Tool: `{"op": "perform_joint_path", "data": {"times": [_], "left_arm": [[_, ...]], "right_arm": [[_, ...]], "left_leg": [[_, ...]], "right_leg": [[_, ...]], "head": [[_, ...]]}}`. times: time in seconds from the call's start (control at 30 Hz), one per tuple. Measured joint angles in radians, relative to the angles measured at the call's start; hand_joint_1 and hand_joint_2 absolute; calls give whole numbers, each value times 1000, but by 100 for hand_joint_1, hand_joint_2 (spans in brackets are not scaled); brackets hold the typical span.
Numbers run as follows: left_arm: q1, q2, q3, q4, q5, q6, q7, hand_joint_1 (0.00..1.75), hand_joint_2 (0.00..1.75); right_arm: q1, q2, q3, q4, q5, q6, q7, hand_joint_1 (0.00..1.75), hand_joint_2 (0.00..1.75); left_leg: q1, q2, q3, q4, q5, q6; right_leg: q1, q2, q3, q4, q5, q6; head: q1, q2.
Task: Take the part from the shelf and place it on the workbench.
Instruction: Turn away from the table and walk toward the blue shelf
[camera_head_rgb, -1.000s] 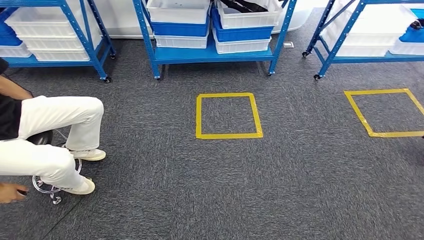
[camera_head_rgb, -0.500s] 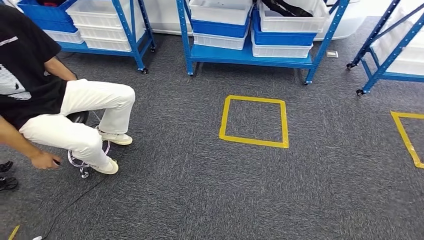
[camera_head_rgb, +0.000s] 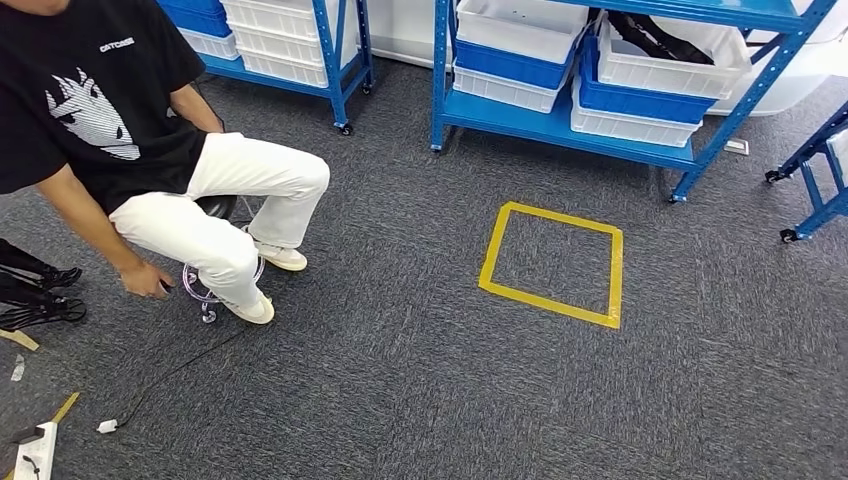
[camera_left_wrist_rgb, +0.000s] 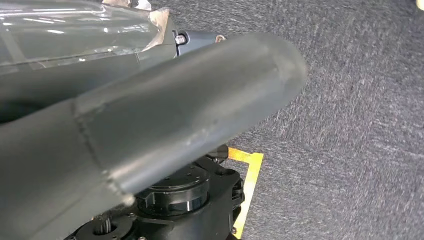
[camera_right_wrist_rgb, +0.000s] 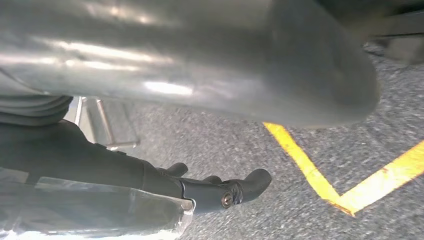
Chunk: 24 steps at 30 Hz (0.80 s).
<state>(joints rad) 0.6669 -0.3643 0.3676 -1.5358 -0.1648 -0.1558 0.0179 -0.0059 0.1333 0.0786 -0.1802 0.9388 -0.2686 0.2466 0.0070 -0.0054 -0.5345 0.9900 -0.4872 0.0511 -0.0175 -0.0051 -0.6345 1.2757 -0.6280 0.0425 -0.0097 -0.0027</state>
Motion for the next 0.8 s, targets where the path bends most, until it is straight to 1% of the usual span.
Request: {"op": "perform_joint_path", "data": {"times": [0.03,0.07,0.1,0.13,0.17,0.2,0.23,0.3,0.33,0.37,0.43,0.47,0.5,0.53,0.57,0.6,0.63,0.67,0.7,0.73,0.8], "left_arm": [[0,0,0,2,0,0,0,0,0],[0,0,1,4,0,0,-1,0,0],[0,0,2,5,0,0,-1,0,0],[0,0,3,6,0,0,-1,0,0],[0,0,4,6,0,0,-2,0,0],[1,0,6,6,0,-1,-3,0,0],[1,0,6,6,0,-2,-4,0,0],[1,1,7,6,-1,-6,-6,0,0],[0,1,7,6,-1,-8,-7,0,0],[-1,1,9,6,-2,-11,-8,0,0],[-2,2,11,6,-2,-15,-10,0,0],[-2,2,12,6,-3,-16,-10,0,0],[-2,2,13,6,-3,-17,-10,0,0],[-2,2,13,6,-3,-18,-10,0,0],[-2,2,14,6,-3,-18,-10,0,0],[-2,2,15,6,-5,-18,-11,0,0],[-2,2,16,7,-8,-19,-11,0,0],[-3,3,18,7,-13,-19,-12,0,0],[-4,3,20,7,-19,-19,-13,0,0],[-4,3,22,8,-25,-18,-13,0,0],[-5,3,25,8,-34,-14,-13,0,0]], "right_arm": [[1,-1,-1,0,0,0,1,0,0],[2,-2,-3,0,1,0,1,0,0],[1,-3,-4,0,1,0,2,0,0],[0,-3,-4,0,1,1,2,0,0],[-1,-3,-5,0,1,2,2,0,0],[-2,-2,-5,1,1,3,2,0,0],[-3,-2,-5,1,0,3,2,0,0],[-3,-1,-6,1,0,4,1,0,0],[-3,-1,-6,1,0,4,1,0,0],[-3,0,-7,1,-1,4,0,0,0],[-2,0,-7,1,-1,4,-1,0,0],[-2,0,-8,1,-1,4,-2,0,0],[-1,0,-8,1,-1,4,-2,0,0],[0,0,-8,1,0,4,-2,0,0],[1,0,-8,1,0,4,-2,0,0],[1,2,-8,1,0,4,-2,0,0],[1,4,-9,1,0,4,-3,0,0],[0,6,-9,1,1,3,-3,0,0],[-1,8,-9,1,1,2,-3,0,0],[-3,9,-9,1,0,1,-3,0,0],[-5,11,-11,0,-5,-4,-2,0,0]], "left_leg": [[1,-8,7,0,-4,-4],[3,-13,15,1,-10,-9],[1,-17,21,4,-17,-16],[-1,-20,26,7,-26,-23],[-3,-21,29,9,-33,-29],[-4,-22,31,10,-40,-35],[-2,-23,33,9,-44,-39],[4,-18,31,25,-56,-47],[7,-13,17,58,-71,-52],[8,-8,-13,116,-94,-56],[8,-1,-105,262,-142,-60],[8,0,-146,314,-146,-60],[7,0,-169,329,-129,-57],[6,0,-174,306,-93,-51],[3,1,-160,247,-43,-42],[-1,2,-138,182,-3,-31],[-6,4,-117,126,26,-21],[-12,6,-103,89,40,-14],[-17,6,-98,78,37,-9],[-20,5,-96,72,35,-7],[-17,3,-78,45,36,-1]], "right_leg": [[-4,0,9,-37,29,12],[-9,0,31,-99,66,25],[-12,1,56,-164,95,32],[-13,3,76,-215,113,29],[-13,4,87,-243,118,19],[-10,6,91,-253,115,5],[-9,7,93,-254,112,-10],[-10,6,104,-255,107,-28],[-11,6,112,-256,104,-36],[-10,5,120,-257,100,-43],[-7,4,132,-257,88,-54],[-5,4,140,-257,80,-57],[-3,4,147,-257,72,-58],[-1,5,157,-257,62,-58],[0,6,169,-258,52,-57],[1,6,180,-259,42,-56],[5,7,190,-260,34,-52],[6,7,196,-262,27,-48],[7,7,199,-266,23,-43],[8,6,202,-274,21,-37],[9,3,216,-283,15,-28]], "head": [[0,0],[1,0],[3,0],[4,0],[4,0],[4,0],[2,0],[1,0],[0,0],[-1,0],[-2,0],[-2,0],[-2,0],[-2,0],[-2,0],[-1,0],[0,0],[1,0],[1,0],[0,0],[0,0]]}}
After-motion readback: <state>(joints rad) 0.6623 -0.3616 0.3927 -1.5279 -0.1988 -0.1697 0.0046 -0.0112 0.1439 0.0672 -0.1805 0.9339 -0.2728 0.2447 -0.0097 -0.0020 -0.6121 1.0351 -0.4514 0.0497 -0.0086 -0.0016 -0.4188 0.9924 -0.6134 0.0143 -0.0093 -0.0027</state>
